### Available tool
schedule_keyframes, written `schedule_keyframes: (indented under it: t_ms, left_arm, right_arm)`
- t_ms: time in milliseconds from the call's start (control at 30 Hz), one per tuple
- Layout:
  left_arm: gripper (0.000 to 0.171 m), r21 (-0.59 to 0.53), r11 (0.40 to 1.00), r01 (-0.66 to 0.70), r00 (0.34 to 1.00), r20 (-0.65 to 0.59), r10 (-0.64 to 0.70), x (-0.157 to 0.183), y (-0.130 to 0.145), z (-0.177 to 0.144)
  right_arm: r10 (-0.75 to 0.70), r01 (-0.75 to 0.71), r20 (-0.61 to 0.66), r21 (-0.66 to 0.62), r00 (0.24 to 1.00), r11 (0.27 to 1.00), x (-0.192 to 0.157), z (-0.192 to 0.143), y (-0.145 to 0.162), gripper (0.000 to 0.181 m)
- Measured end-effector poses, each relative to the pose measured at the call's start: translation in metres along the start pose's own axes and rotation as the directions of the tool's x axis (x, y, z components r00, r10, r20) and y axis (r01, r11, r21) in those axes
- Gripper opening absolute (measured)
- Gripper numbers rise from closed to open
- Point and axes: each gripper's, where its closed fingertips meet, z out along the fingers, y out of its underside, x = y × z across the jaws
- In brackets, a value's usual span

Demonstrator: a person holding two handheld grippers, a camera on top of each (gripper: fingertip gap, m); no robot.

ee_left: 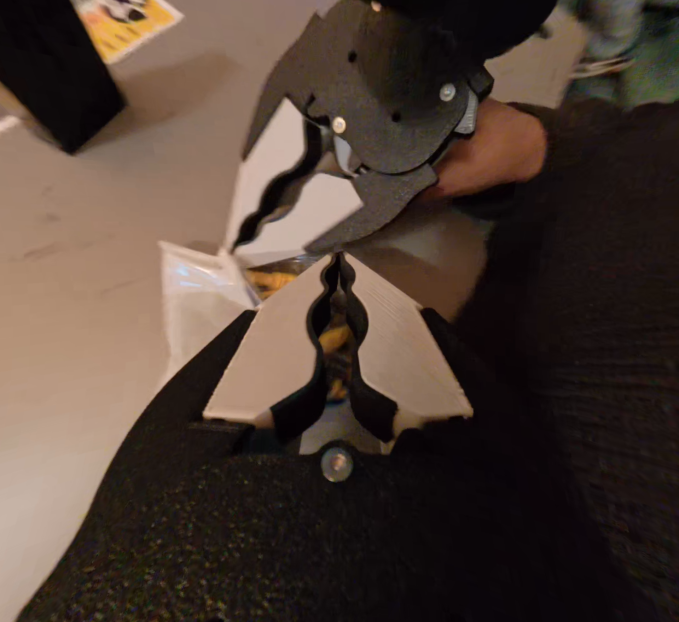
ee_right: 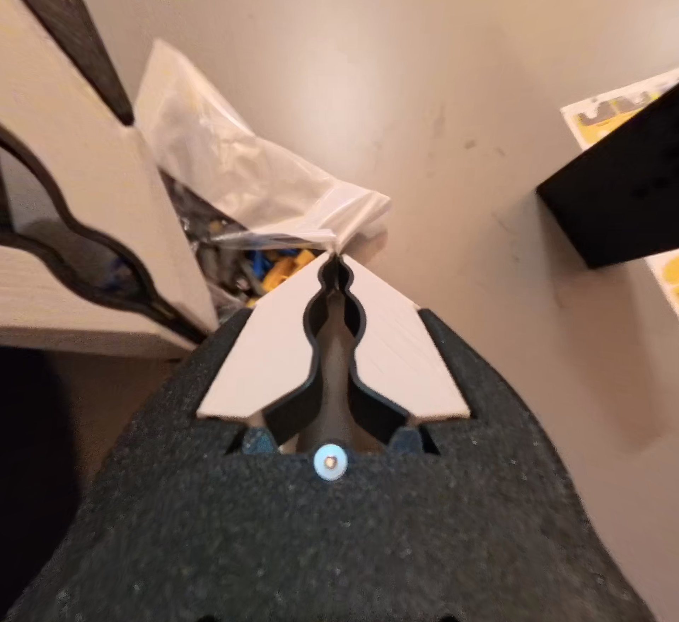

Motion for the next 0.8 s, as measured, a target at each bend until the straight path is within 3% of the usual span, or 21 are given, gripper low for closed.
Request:
schedule_keyframes:
  t_ms: [67,133,200,367,500,667,800]
  left_arm:
    - [0.000,-0.037,0.998,-0.045,0.995,0.087,0.048,-0.012,0.001,-0.004]
    - [0.000,0.011,1.000,0.004,0.999,0.034,-0.005,-0.009,-0.006,-0.008]
    - [0.000,-0.004,1.000,-0.011,1.000,0.026,0.011,-0.007,-0.001,-0.005]
    - [0.000,0.034,0.999,-0.006,1.000,0.010,0.006,-0.001,-0.004,-0.006]
    - [0.000,0.078,0.997,0.020,0.998,-0.065,-0.015,0.015,-0.010,-0.012]
    - [0.000,0.066,0.997,0.026,0.999,-0.041,-0.023,0.010,-0.007,-0.012]
    - [0.000,0.134,0.990,0.052,0.999,-0.020,-0.050,0.001,-0.019,-0.020]
  right_arm:
    - [0.037,-0.038,0.019,0.038,0.999,0.999,0.001,-0.007,-0.005,0.000]
    - [0.056,-0.055,-0.015,0.059,0.998,0.997,0.012,-0.011,-0.008,0.000]
    - [0.134,-0.138,0.051,0.071,0.990,0.988,0.015,-0.012,-0.006,0.000]
    - [0.143,-0.146,0.045,0.055,0.989,0.988,0.017,-0.012,-0.003,0.000]
    - [0.151,-0.150,-0.037,0.017,0.988,0.988,0.034,-0.009,0.009,0.000]
    - [0.165,-0.164,-0.020,0.028,0.986,0.986,0.034,-0.016,0.009,0.000]
    - [0.185,-0.186,0.018,0.054,0.983,0.981,0.028,-0.022,0.005,0.007]
